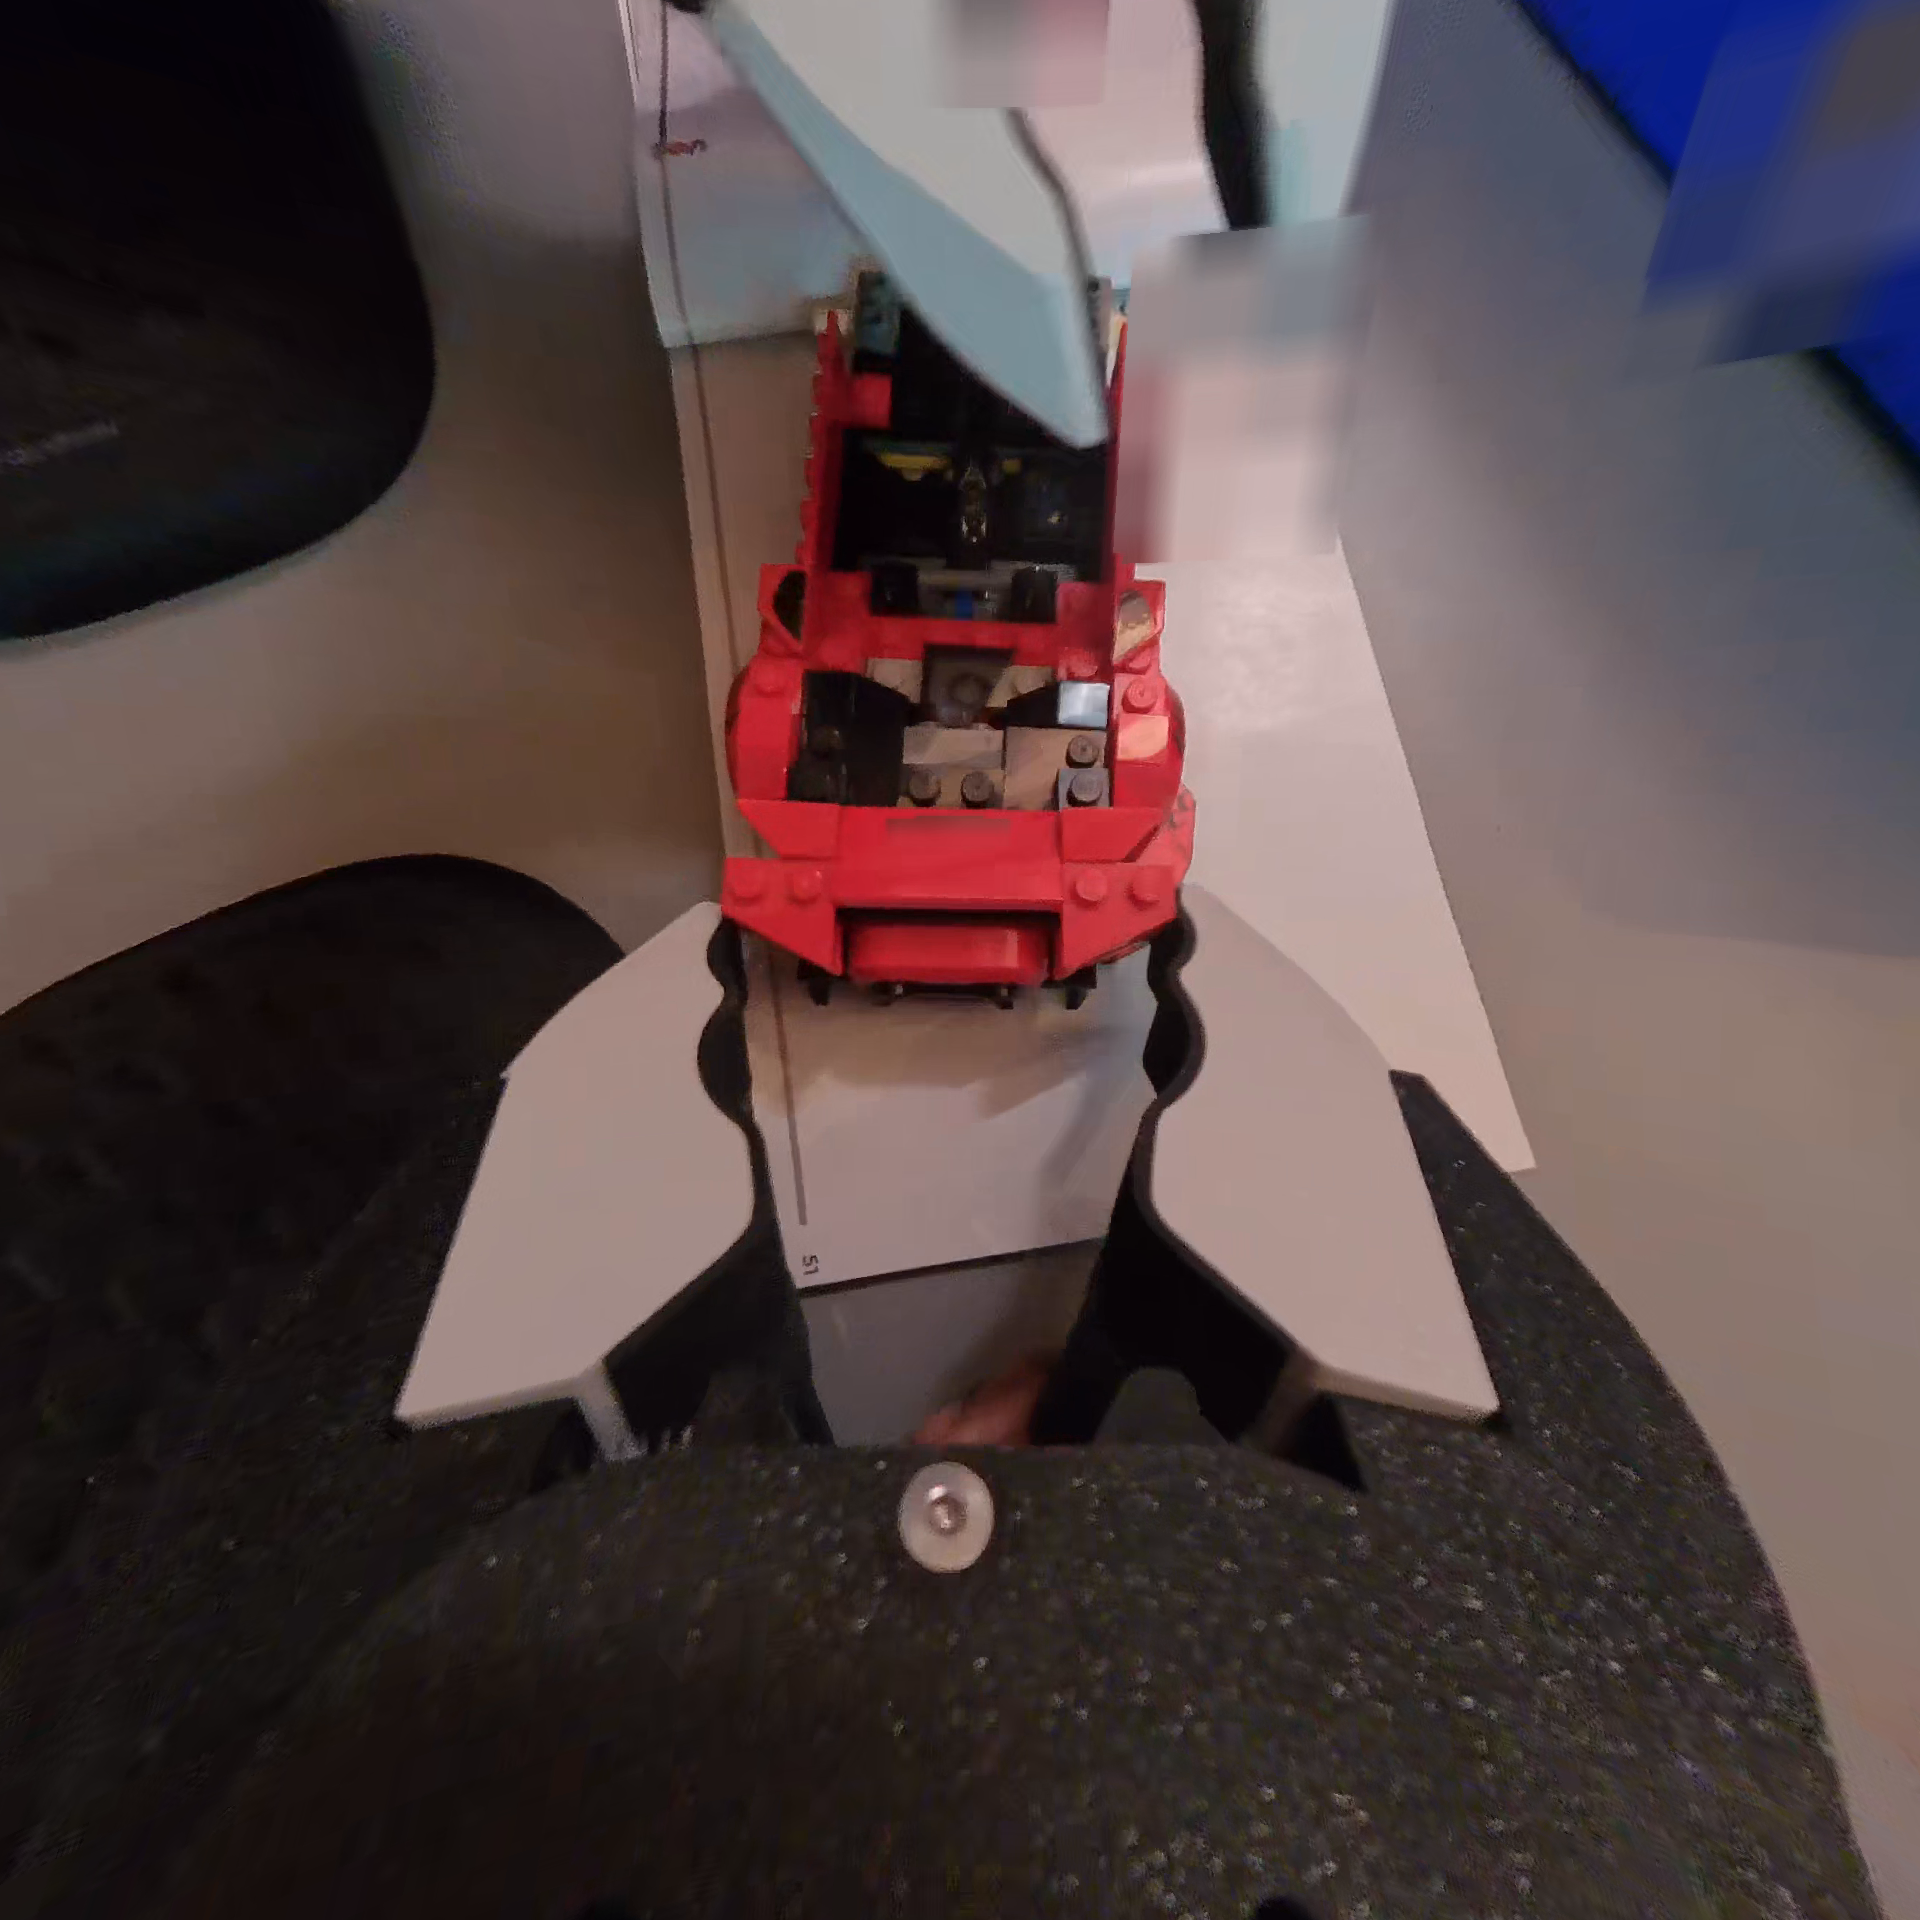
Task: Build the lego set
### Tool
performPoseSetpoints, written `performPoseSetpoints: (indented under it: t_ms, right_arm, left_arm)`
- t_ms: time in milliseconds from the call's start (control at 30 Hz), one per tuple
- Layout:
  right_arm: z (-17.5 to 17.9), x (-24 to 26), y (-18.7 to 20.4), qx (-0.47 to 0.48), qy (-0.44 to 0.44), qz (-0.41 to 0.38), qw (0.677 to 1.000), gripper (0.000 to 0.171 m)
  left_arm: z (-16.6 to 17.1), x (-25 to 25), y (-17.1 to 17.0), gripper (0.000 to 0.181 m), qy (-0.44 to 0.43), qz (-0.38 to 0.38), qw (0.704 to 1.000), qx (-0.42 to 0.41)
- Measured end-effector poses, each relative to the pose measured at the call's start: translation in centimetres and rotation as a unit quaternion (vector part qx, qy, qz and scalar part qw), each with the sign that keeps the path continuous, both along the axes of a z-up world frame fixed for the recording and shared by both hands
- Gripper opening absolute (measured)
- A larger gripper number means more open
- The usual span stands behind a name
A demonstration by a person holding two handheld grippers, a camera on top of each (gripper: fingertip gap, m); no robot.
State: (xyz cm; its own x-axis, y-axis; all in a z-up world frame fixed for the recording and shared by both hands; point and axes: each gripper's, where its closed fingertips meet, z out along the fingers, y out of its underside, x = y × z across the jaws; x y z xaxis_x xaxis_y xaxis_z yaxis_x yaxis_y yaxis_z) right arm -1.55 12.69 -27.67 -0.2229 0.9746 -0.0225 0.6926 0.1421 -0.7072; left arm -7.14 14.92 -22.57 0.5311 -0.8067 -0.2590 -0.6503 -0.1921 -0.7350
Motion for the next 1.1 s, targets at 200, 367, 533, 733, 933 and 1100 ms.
performPoseSetpoints:
  t_ms: [200, 367, 533, 733, 933, 1100]
  right_arm:
    - [0.1, 0.0, 0.6, -0.012, -0.001, 0.007, 1.0, 0.075]
    - [0.2, -0.4, 2.2, -0.021, -0.004, 0.008, 1.0, 0.075]
    - [0.3, -0.8, 2.7, -0.035, 0.008, 0.02, 0.999, 0.075]
    - [0.2, -0.8, 3.0, -0.03, 0.029, 0.008, 0.999, 0.075]
    - [0.2, -0.9, 3.0, -0.029, 0.03, -0.009, 0.999, 0.075]
    - [0.1, -0.9, 3.1, -0.022, 0.029, -0.014, 0.999, 0.075]
  left_arm:
    - [-0.4, 1.2, -4.1, 0.049, 0.018, -0.064, 0.998, 0.014]
    - [-1.7, 1.2, -3.1, 0.043, 0.075, -0.04, 0.995, 0.06]
    - [-3.4, 1.3, -2.0, 0.032, 0.103, -0.04, 0.993, 0.04]
    - [-4.0, 2.0, -1.9, 0.02, 0.087, -0.044, 0.995, 0.035]
    - [-3.9, 2.1, -1.7, 0.019, 0.051, -0.021, 0.998, 0.027]
    - [-3.8, 2.1, -1.6, 0.019, 0.038, -0.014, 0.999, 0.025]
